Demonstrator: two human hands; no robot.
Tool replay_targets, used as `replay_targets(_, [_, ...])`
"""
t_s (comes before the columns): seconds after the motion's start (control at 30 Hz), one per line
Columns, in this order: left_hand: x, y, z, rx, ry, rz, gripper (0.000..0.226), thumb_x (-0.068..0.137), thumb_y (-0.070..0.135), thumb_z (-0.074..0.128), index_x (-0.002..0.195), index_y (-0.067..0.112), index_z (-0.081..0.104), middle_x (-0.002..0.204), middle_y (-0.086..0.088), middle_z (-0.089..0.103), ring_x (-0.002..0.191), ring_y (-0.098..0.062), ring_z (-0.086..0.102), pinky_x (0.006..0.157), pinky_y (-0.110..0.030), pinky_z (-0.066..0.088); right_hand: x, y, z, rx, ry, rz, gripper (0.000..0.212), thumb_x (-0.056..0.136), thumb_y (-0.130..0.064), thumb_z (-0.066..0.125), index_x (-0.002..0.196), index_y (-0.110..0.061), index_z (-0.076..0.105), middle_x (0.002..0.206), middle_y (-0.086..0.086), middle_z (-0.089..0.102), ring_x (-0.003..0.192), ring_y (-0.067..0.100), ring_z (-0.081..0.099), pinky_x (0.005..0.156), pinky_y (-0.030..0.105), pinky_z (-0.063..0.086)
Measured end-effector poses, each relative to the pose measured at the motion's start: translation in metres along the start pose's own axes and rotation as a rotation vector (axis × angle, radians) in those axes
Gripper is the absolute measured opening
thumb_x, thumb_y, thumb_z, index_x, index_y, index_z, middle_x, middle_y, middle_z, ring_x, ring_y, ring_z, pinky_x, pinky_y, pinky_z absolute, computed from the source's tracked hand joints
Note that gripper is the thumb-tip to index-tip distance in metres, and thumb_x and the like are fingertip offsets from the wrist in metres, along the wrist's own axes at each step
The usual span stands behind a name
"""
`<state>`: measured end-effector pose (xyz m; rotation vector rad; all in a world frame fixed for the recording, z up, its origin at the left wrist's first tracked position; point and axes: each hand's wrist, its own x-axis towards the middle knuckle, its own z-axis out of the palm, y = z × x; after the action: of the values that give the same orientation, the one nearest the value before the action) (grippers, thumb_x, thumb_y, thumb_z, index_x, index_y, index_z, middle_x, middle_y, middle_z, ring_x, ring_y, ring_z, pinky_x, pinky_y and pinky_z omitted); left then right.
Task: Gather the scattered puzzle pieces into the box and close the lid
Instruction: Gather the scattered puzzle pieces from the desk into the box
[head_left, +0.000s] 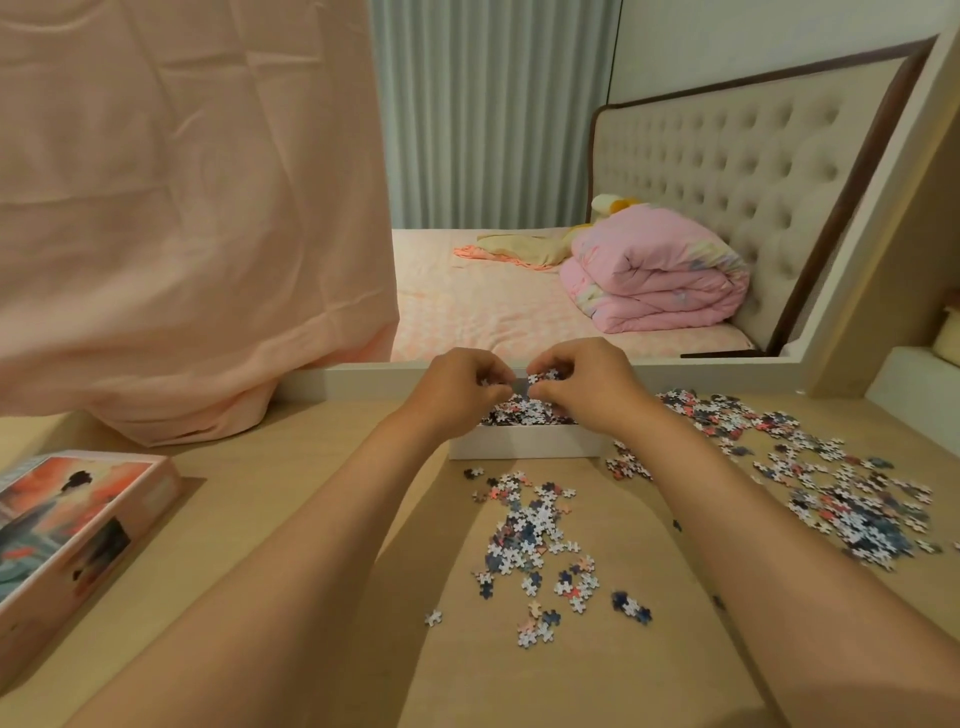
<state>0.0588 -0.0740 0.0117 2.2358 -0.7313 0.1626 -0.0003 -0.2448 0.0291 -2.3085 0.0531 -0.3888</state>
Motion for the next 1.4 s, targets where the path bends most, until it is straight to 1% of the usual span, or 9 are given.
replay_targets(0.27, [0.003, -0.019, 0.006, 0.055, -0.013, 0.055, 0.022, 0.095, 0.01, 0.058, 0.105, 0.021, 0.075, 0.099, 0.004, 0.073, 0.084, -0.004, 0.063, 0.077, -0.017, 0.048, 0.01, 0.025, 0.018, -0.145, -0.12, -0.018, 0.024, 0.098, -0.011, 0.059, 0.114, -0.019, 0.075, 0.116, 0.0, 0.073, 0.11, 0.015, 0.064, 0.09, 0.022, 0.043])
replay_targets(0.37, [-0.003, -0.02, 0.003, 0.084, 0.002, 0.077, 0.024, 0.096, 0.011, 0.056, 0.105, 0.023, 0.074, 0.099, 0.008, 0.071, 0.078, 0.003, 0.059, 0.07, -0.009, 0.041, 0.008, 0.025, 0.018, -0.132, -0.096, -0.036, 0.028, 0.095, -0.004, 0.059, 0.111, -0.019, 0.076, 0.114, 0.0, 0.074, 0.106, 0.012, 0.065, 0.089, 0.02, 0.043])
replay_targets(0.63, [-0.051, -0.009, 0.0, 0.119, 0.113, 0.252, 0.02, 0.09, 0.012, 0.058, 0.098, 0.024, 0.071, 0.092, 0.012, 0.059, 0.081, -0.006, 0.056, 0.073, -0.025, 0.047, -0.017, 0.008, 0.007, -0.14, -0.082, -0.144, 0.025, 0.094, -0.01, 0.061, 0.103, -0.026, 0.078, 0.093, -0.015, 0.068, 0.076, -0.011, 0.055, 0.064, 0.001, 0.037])
replay_targets(0.77, [-0.069, -0.007, 0.003, 0.271, -0.18, 0.171, 0.025, 0.093, 0.024, 0.056, 0.112, 0.03, 0.07, 0.107, 0.012, 0.063, 0.097, -0.008, 0.058, 0.084, -0.033, 0.051, -0.043, 0.004, 0.012, -0.281, -0.354, -0.109, 0.023, 0.095, -0.018, 0.062, 0.11, -0.029, 0.076, 0.094, -0.015, 0.071, 0.078, -0.009, 0.061, 0.07, 0.01, 0.043])
replay_targets(0.9, [-0.083, -0.011, 0.01, 0.346, -0.304, 0.119, 0.04, 0.093, 0.033, 0.057, 0.133, 0.026, 0.059, 0.133, 0.006, 0.053, 0.122, -0.013, 0.047, 0.103, -0.036, 0.042, -0.061, 0.011, 0.026, -0.517, -0.496, -0.094, 0.035, 0.099, -0.013, 0.05, 0.126, -0.03, 0.064, 0.119, -0.001, 0.059, 0.108, 0.021, 0.057, 0.094, 0.035, 0.048])
replay_targets(1.1, [-0.094, -0.004, 0.009, 0.255, -0.37, 0.141, 0.035, 0.091, 0.037, 0.061, 0.122, 0.024, 0.068, 0.12, 0.007, 0.06, 0.109, -0.01, 0.055, 0.099, -0.03, 0.043, -0.078, 0.008, 0.018, -0.473, -0.527, -0.07, 0.045, 0.1, -0.009, 0.044, 0.128, -0.037, 0.064, 0.12, -0.003, 0.055, 0.107, 0.021, 0.056, 0.095, 0.039, 0.048])
replay_targets(1.2, [-0.098, -0.003, 0.004, 0.186, -0.423, 0.1, 0.059, 0.079, 0.055, 0.071, 0.131, 0.031, 0.059, 0.126, 0.014, 0.053, 0.115, -0.005, 0.05, 0.103, -0.03, 0.042, -0.084, 0.004, 0.004, -0.431, -0.505, -0.056, 0.032, 0.099, -0.032, 0.055, 0.131, -0.034, 0.061, 0.129, -0.006, 0.054, 0.109, 0.013, 0.055, 0.098, 0.034, 0.046])
replay_targets(1.3, [-0.104, -0.002, 0.002, 0.289, -0.551, 0.036, 0.112, 0.057, 0.077, 0.074, 0.15, 0.031, 0.031, 0.144, 0.016, 0.031, 0.133, -0.004, 0.028, 0.115, -0.032, 0.029, -0.091, 0.0, -0.007, -0.541, -0.602, 0.034, 0.086, 0.075, -0.063, 0.073, 0.149, -0.034, 0.039, 0.142, -0.005, 0.038, 0.128, 0.018, 0.043, 0.106, 0.04, 0.041])
replay_targets(1.4, [-0.105, -0.002, 0.006, 0.368, -0.547, 0.109, 0.109, 0.06, 0.074, 0.074, 0.15, 0.027, 0.034, 0.14, 0.014, 0.033, 0.133, -0.007, 0.026, 0.115, -0.032, 0.029, -0.098, 0.0, -0.003, -0.656, -0.684, 0.11, 0.123, 0.05, -0.075, 0.08, 0.153, -0.037, 0.026, 0.147, -0.005, 0.028, 0.14, 0.023, 0.031, 0.111, 0.049, 0.037])
